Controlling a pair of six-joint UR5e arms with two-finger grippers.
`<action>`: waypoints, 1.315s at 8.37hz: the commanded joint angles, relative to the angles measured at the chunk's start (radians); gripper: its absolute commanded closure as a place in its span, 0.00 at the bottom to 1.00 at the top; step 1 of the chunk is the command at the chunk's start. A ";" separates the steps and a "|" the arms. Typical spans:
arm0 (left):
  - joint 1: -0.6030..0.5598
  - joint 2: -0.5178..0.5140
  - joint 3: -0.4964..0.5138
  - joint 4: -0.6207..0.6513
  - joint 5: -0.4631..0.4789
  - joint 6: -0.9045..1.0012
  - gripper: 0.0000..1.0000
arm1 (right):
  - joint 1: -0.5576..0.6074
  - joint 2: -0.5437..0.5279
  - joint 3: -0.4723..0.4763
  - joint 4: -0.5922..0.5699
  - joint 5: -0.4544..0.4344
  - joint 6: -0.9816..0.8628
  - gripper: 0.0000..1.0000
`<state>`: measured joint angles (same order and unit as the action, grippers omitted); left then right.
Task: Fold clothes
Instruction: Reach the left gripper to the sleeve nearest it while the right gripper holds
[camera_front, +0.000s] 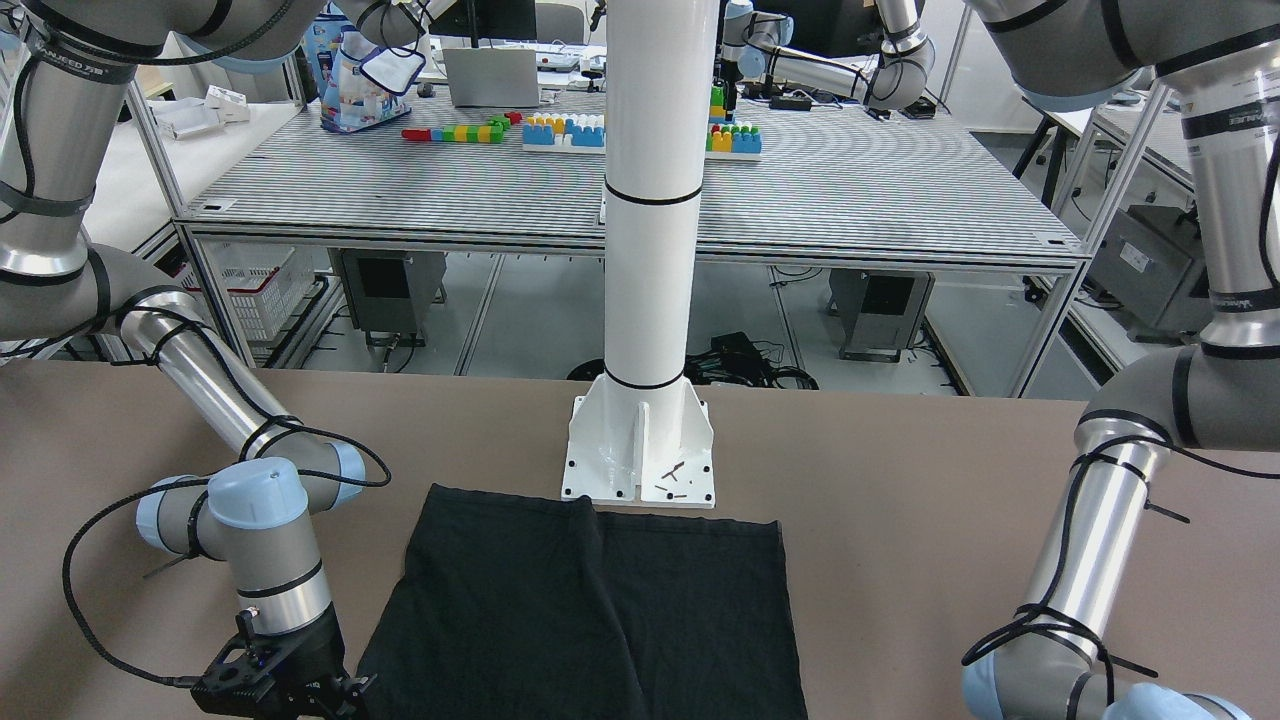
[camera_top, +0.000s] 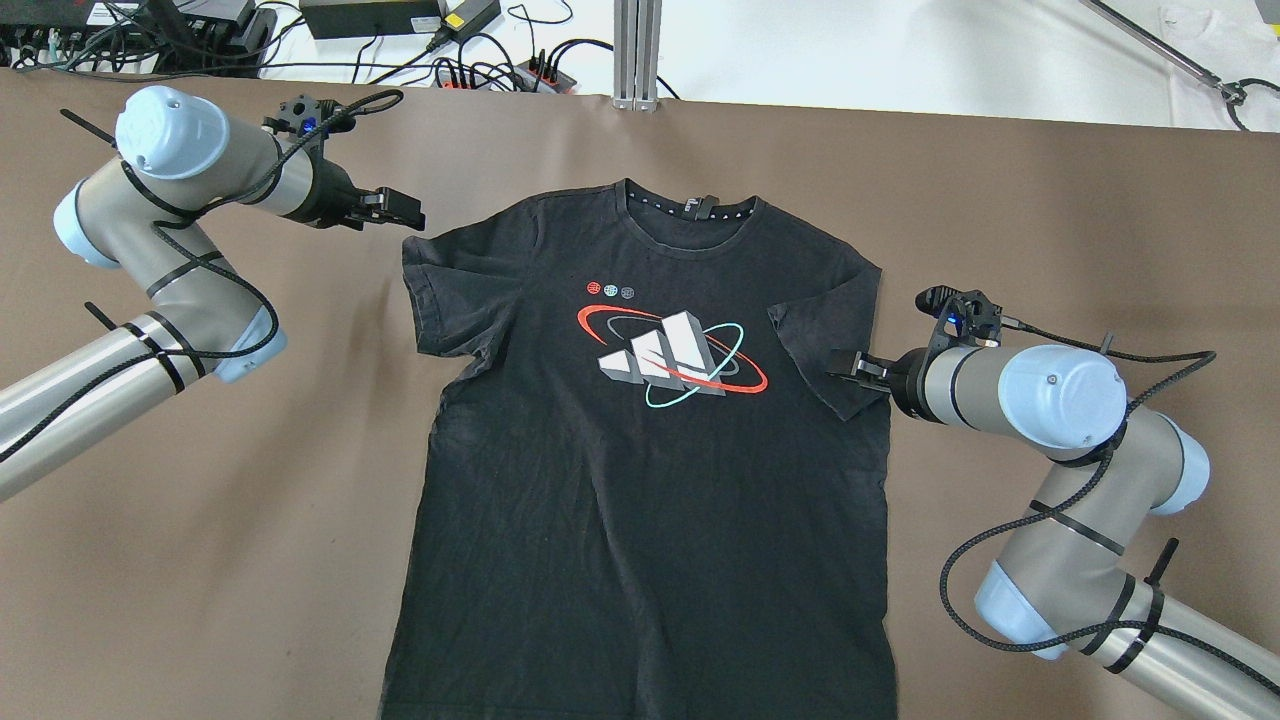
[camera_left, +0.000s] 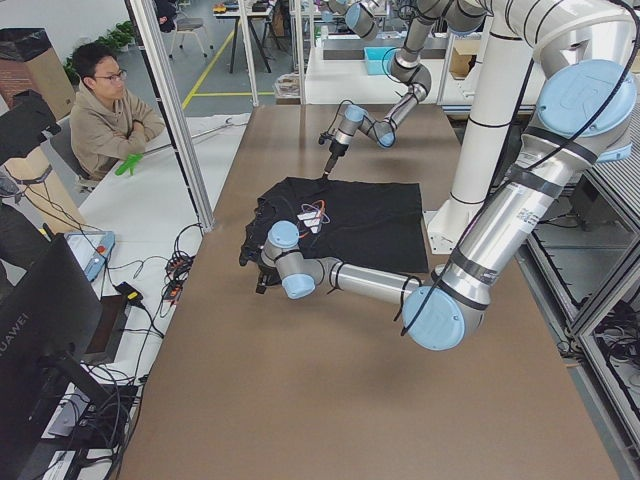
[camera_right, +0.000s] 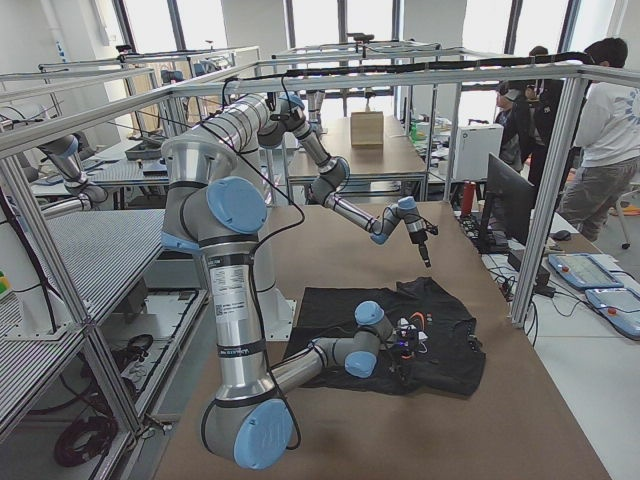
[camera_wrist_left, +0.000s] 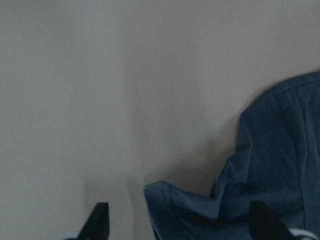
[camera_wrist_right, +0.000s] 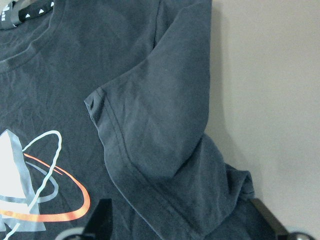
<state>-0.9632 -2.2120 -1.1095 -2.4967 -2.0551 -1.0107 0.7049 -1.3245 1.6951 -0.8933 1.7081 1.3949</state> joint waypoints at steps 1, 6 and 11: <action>0.029 -0.052 0.139 -0.135 -0.008 -0.054 0.12 | 0.004 0.004 0.001 -0.004 -0.001 -0.002 0.06; 0.008 -0.114 0.252 -0.136 -0.060 -0.049 0.26 | 0.004 0.002 0.001 -0.006 -0.027 -0.002 0.06; -0.022 -0.104 0.280 -0.183 -0.115 -0.037 0.40 | 0.002 0.004 0.000 -0.006 -0.041 -0.002 0.06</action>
<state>-0.9870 -2.3265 -0.8321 -2.6439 -2.1669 -1.0466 0.7073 -1.3213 1.6951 -0.8989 1.6695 1.3929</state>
